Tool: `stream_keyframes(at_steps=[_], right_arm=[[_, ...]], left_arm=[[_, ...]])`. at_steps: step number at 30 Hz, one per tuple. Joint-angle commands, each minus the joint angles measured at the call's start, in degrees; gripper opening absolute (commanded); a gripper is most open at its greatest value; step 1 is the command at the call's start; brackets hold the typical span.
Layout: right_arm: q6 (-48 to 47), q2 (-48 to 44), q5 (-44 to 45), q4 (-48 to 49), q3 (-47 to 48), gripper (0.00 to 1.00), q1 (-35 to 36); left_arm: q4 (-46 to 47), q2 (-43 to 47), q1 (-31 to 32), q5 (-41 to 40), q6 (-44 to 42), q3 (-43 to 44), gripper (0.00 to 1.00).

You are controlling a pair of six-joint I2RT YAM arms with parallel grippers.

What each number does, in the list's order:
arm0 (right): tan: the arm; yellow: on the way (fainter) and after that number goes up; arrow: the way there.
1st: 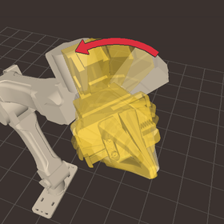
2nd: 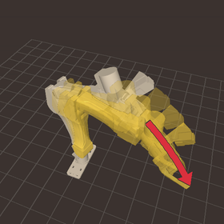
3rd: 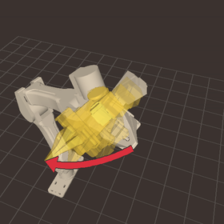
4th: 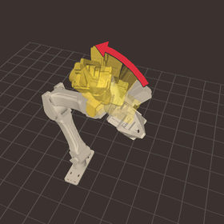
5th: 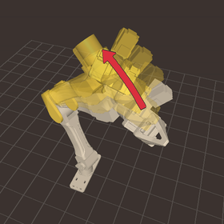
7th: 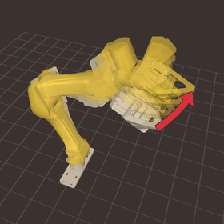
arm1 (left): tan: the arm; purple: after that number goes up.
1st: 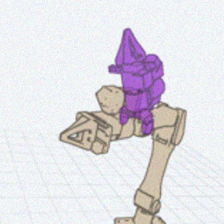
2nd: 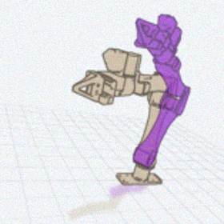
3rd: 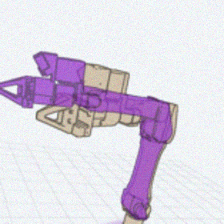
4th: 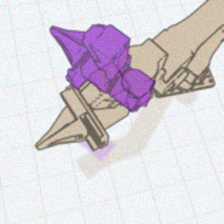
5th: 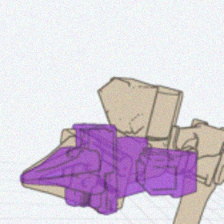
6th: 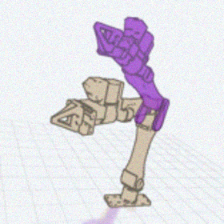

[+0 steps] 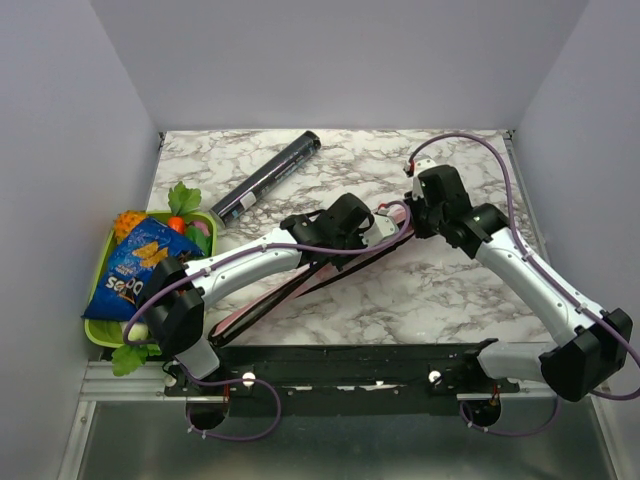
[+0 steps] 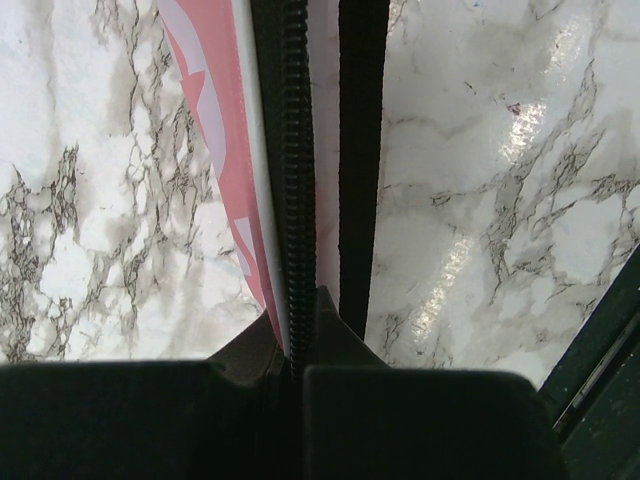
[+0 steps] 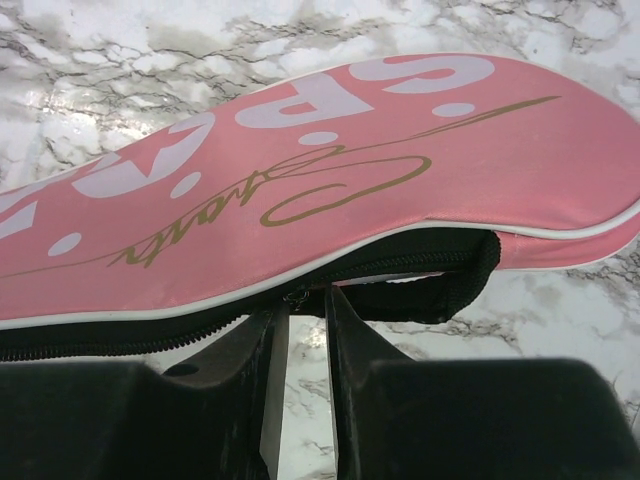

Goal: Pack up the badminton gear

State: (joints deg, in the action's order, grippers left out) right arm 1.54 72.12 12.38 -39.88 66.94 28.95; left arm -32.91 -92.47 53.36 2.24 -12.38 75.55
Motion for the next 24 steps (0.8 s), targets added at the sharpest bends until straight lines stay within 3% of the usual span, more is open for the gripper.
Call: stream_keyframes(at_steps=[1, 7, 11, 19, 24], right_arm=[[-0.9, 0.7, 5.2, 1.3, 2.0, 0.27, 0.9], [-1.0, 0.9, 5.3, 2.3, 1.5, 0.15, 1.5], [-1.0, 0.7, 4.4, 3.3, 0.9, 0.01, 2.1], [-1.0, -1.0, 0.8, 3.7, -0.4, 0.01, 3.6], [0.6, -2.7, -9.8, 3.6, -2.2, 0.01, 5.0]], left_arm=[[0.0, 1.5, 0.2, 2.8, -0.2, 1.5, 0.00], [0.1, 1.1, 0.2, 3.2, 0.4, 1.3, 0.00], [0.6, 1.1, 0.2, 3.2, 0.4, 1.0, 0.00], [2.3, 0.0, 0.2, 0.7, 1.3, 0.3, 0.00], [4.6, -3.3, -0.1, -1.8, 2.8, 1.7, 0.00]])
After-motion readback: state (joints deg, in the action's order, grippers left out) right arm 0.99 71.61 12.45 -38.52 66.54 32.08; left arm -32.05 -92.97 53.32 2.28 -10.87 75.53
